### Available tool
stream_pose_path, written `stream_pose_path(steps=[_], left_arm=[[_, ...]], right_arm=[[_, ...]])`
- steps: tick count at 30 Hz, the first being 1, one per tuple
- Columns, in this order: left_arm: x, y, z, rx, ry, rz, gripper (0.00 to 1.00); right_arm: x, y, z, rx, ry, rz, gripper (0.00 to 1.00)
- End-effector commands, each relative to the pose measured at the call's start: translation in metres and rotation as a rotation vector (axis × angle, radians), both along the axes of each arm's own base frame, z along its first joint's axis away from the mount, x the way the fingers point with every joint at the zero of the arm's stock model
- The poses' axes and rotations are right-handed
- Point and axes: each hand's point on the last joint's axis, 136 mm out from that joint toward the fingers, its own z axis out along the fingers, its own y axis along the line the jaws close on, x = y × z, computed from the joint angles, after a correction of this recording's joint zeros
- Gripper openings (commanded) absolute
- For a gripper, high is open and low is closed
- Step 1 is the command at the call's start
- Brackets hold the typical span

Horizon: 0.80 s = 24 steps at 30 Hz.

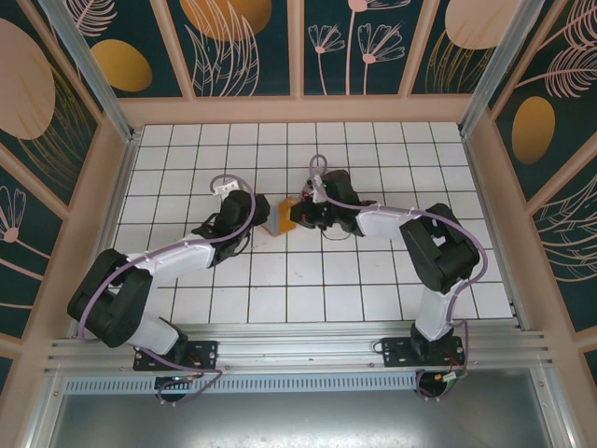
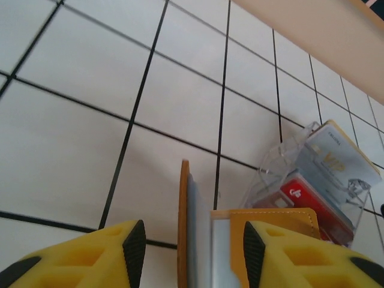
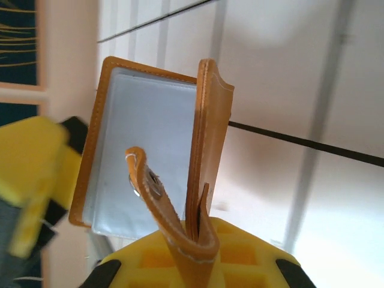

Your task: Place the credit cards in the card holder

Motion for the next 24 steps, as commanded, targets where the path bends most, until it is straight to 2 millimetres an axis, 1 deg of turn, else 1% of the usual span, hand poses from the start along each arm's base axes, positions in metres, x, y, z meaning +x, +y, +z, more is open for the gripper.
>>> stream_pose_path(steps=[1, 3, 4, 6, 10, 12, 13, 16, 19, 21, 23, 24], left_arm=[[-0.014, -0.011, -0.013, -0.139, 0.056, -0.098, 0.49], [-0.023, -0.008, -0.028, -0.162, 0.091, -0.108, 0.49], [-0.027, -0.01, -0.033, -0.189, 0.097, -0.125, 0.49], [-0.032, -0.018, -0.036, -0.253, 0.104, -0.17, 0.49], [-0.037, -0.044, -0.04, -0.375, 0.136, -0.272, 0.46], [-0.037, -0.048, -0.042, -0.426, 0.145, -0.28, 0.43], [-0.037, -0.048, -0.042, -0.449, 0.146, -0.278, 0.43], [-0.034, -0.054, -0.036, -0.495, 0.141, -0.299, 0.48], [-0.03, -0.068, -0.014, -0.544, 0.108, -0.373, 0.53], [-0.028, -0.075, -0.004, -0.541, 0.096, -0.414, 0.54], [-0.026, -0.077, -0.005, -0.51, 0.107, -0.425, 0.55], [-0.025, -0.076, -0.008, -0.496, 0.115, -0.421, 0.54]], right_arm=[[-0.015, -0.024, -0.027, -0.113, -0.037, 0.013, 0.0], [-0.021, -0.032, -0.042, -0.158, -0.041, 0.014, 0.0], [-0.023, -0.036, -0.048, -0.176, -0.045, 0.01, 0.0], [-0.025, -0.04, -0.053, -0.177, -0.049, 0.005, 0.0], [-0.024, -0.041, -0.055, -0.165, -0.057, -0.006, 0.0], [-0.022, -0.042, -0.054, -0.17, -0.061, -0.012, 0.0], [-0.022, -0.042, -0.053, -0.173, -0.067, -0.01, 0.0], [-0.019, -0.044, -0.047, -0.193, -0.092, -0.013, 0.0], [-0.015, -0.048, -0.042, -0.263, -0.135, -0.03, 0.0], [-0.014, -0.048, -0.032, -0.286, -0.176, -0.035, 0.0], [-0.012, -0.046, -0.023, -0.293, -0.215, -0.044, 0.0], [-0.012, -0.045, -0.022, -0.299, -0.224, -0.042, 0.0]])
